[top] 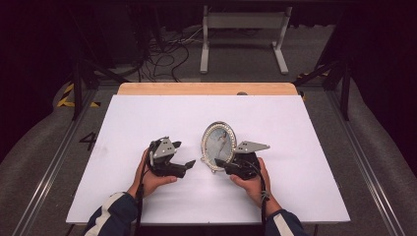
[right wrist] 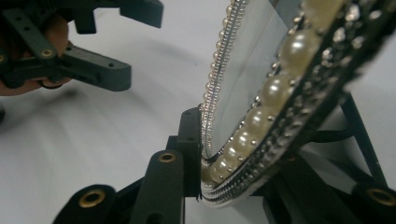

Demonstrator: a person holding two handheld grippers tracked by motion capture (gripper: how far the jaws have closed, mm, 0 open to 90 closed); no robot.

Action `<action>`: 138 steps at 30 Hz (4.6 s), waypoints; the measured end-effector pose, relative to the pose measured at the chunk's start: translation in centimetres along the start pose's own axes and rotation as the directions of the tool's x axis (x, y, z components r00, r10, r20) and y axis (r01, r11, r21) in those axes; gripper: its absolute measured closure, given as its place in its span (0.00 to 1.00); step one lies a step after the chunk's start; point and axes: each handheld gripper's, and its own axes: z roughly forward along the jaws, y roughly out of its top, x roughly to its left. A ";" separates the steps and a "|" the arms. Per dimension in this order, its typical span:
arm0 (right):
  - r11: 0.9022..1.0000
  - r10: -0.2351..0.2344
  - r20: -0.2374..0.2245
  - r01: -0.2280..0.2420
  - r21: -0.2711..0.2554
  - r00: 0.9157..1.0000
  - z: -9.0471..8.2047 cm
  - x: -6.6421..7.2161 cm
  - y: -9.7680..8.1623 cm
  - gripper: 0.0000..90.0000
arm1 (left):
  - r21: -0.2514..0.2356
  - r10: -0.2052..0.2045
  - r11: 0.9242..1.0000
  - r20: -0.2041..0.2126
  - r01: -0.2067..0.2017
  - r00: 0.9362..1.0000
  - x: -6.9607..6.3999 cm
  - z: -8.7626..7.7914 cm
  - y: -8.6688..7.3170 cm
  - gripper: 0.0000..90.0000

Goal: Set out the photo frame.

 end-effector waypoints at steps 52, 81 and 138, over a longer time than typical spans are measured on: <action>0.980 0.030 0.230 0.017 -0.198 0.973 -4.7 1.6 0.2 0.86 | -0.007 -0.078 0.997 0.196 0.081 0.978 2.0 2.2 2.6 0.70; 0.988 -0.007 0.217 0.040 -0.149 0.976 -3.2 0.5 1.3 0.83 | 0.024 -0.054 0.998 0.039 0.053 0.998 -1.1 -0.6 1.2 0.75; 0.979 -0.154 0.279 0.184 -0.085 0.948 -3.4 1.2 0.8 0.77 | -0.002 0.007 1.000 -0.001 -0.007 1.000 -2.3 -0.6 0.7 0.71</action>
